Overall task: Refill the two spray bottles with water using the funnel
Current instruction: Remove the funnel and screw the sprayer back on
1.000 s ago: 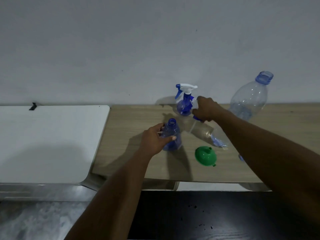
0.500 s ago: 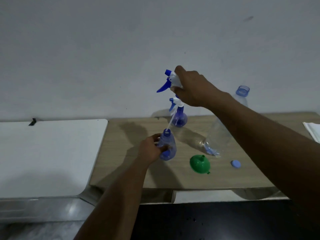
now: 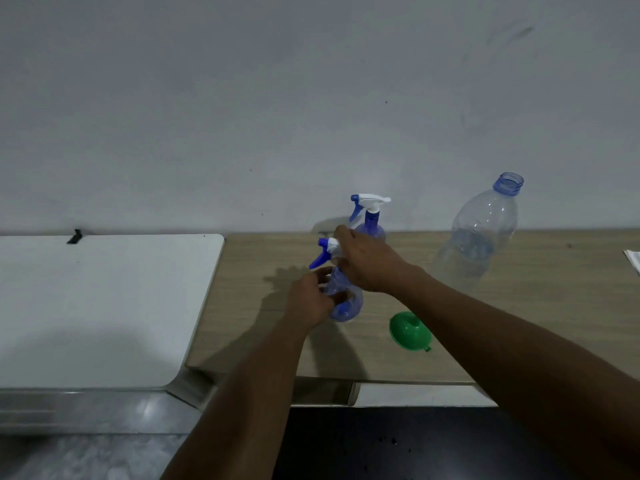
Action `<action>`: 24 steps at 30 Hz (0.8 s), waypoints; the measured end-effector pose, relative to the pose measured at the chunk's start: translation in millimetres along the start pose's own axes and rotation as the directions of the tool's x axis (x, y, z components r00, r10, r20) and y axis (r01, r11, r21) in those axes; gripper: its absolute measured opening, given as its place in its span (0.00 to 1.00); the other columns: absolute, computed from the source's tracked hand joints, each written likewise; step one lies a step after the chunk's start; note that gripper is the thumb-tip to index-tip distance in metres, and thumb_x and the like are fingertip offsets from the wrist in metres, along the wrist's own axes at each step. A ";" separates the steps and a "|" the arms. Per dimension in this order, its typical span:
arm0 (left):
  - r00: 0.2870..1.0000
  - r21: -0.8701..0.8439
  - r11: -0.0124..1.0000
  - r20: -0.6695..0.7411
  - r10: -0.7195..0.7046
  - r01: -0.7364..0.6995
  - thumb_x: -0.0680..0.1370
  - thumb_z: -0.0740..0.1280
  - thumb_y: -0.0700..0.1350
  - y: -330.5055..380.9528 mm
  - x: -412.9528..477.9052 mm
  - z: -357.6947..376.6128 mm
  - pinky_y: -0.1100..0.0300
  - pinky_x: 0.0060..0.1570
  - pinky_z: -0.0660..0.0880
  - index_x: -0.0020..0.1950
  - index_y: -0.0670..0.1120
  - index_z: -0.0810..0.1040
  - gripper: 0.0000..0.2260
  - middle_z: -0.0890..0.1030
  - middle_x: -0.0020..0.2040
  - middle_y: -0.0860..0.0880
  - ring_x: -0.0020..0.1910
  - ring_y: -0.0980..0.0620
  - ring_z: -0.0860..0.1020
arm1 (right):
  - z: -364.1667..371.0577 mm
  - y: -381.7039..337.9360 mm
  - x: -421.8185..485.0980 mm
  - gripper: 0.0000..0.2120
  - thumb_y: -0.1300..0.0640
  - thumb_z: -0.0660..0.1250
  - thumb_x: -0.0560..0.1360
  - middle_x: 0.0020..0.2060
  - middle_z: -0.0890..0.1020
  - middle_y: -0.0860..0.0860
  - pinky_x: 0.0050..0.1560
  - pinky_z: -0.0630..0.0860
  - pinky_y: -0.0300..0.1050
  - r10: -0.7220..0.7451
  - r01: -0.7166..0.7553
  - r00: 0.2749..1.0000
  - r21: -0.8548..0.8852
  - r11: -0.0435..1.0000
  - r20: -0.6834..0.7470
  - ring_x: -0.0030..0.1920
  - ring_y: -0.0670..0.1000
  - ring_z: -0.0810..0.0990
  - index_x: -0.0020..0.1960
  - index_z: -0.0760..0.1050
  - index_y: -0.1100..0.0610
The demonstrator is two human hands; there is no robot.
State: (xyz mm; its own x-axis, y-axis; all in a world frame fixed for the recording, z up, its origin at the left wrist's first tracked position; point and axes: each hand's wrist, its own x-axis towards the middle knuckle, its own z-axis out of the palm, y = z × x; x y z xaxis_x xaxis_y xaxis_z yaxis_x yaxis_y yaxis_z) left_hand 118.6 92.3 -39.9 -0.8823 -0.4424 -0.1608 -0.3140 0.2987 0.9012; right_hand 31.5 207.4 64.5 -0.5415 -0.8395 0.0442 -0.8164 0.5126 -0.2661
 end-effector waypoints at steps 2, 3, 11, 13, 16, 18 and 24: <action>1.000 0.002 1.000 -0.003 0.005 -0.005 0.66 0.81 0.51 -0.4 -0.8 -0.3 0.49 0.58 0.79 0.66 0.51 0.77 0.30 0.83 0.58 0.52 0.53 0.54 0.82 | 7.7 2.5 -0.7 0.12 0.60 0.65 0.74 0.50 0.75 0.54 0.42 0.72 0.48 -0.025 0.025 1.000 0.026 0.999 0.018 0.47 0.56 0.75 0.54 0.64 0.56; 1.000 -0.001 1.000 -0.003 0.005 -0.005 0.66 0.81 0.50 -1.0 -1.0 -0.3 0.49 0.58 0.79 0.66 0.51 0.77 0.30 0.83 0.58 0.51 0.53 0.54 0.82 | 9.8 3.6 -0.3 0.13 0.60 0.66 0.73 0.50 0.74 0.54 0.42 0.70 0.47 -0.035 0.034 0.999 0.024 0.999 0.022 0.47 0.54 0.74 0.54 0.64 0.56; 1.000 0.031 1.000 -0.025 0.005 -0.004 0.66 0.80 0.55 -3.3 -1.4 1.0 0.53 0.55 0.80 0.62 0.53 0.78 0.26 0.83 0.55 0.55 0.52 0.55 0.82 | 19.5 7.0 12.1 0.19 0.57 0.70 0.76 0.54 0.78 0.57 0.46 0.75 0.46 0.004 -0.004 1.000 0.003 1.000 -0.024 0.50 0.55 0.77 0.60 0.65 0.58; 1.000 0.027 1.000 -0.026 -0.004 0.004 0.67 0.80 0.53 -3.9 0.0 1.1 0.53 0.56 0.80 0.64 0.51 0.78 0.27 0.83 0.58 0.52 0.53 0.54 0.82 | 23.5 5.9 9.3 0.19 0.57 0.70 0.74 0.53 0.76 0.57 0.49 0.76 0.49 -0.005 0.005 0.997 -0.006 1.000 -0.083 0.50 0.55 0.75 0.60 0.66 0.58; 1.000 0.016 1.000 -0.012 -0.006 0.006 0.67 0.80 0.51 -2.3 0.2 1.5 0.51 0.57 0.79 0.66 0.51 0.76 0.29 0.82 0.58 0.52 0.54 0.53 0.82 | 24.1 7.3 8.4 0.19 0.60 0.69 0.74 0.54 0.76 0.56 0.51 0.77 0.51 0.005 -0.003 0.997 0.020 1.000 -0.082 0.51 0.55 0.74 0.60 0.66 0.58; 1.000 0.016 1.000 -0.015 -0.011 0.011 0.67 0.81 0.52 -3.7 0.8 2.3 0.51 0.57 0.79 0.66 0.51 0.77 0.29 0.82 0.58 0.52 0.53 0.53 0.82 | 25.5 8.4 9.5 0.18 0.58 0.70 0.75 0.55 0.77 0.57 0.51 0.77 0.50 0.012 -0.010 0.996 0.023 1.000 -0.087 0.52 0.55 0.76 0.61 0.66 0.58; 1.000 0.026 0.999 -0.016 -0.018 0.018 0.66 0.81 0.53 -5.8 2.7 2.1 0.51 0.57 0.79 0.66 0.52 0.77 0.29 0.83 0.57 0.54 0.53 0.54 0.82 | 25.0 8.6 6.7 0.19 0.60 0.69 0.74 0.54 0.76 0.57 0.50 0.75 0.49 -0.016 0.019 0.995 0.022 1.000 -0.100 0.51 0.55 0.75 0.61 0.66 0.59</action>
State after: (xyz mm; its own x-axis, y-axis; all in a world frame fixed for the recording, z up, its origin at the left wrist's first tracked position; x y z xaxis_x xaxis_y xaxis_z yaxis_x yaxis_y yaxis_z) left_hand 117.4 91.1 -46.4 -0.8708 -0.4610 -0.1706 -0.3393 0.3126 0.8872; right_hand 25.9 201.6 38.4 -0.5454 -0.8256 0.1450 -0.8218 0.4925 -0.2865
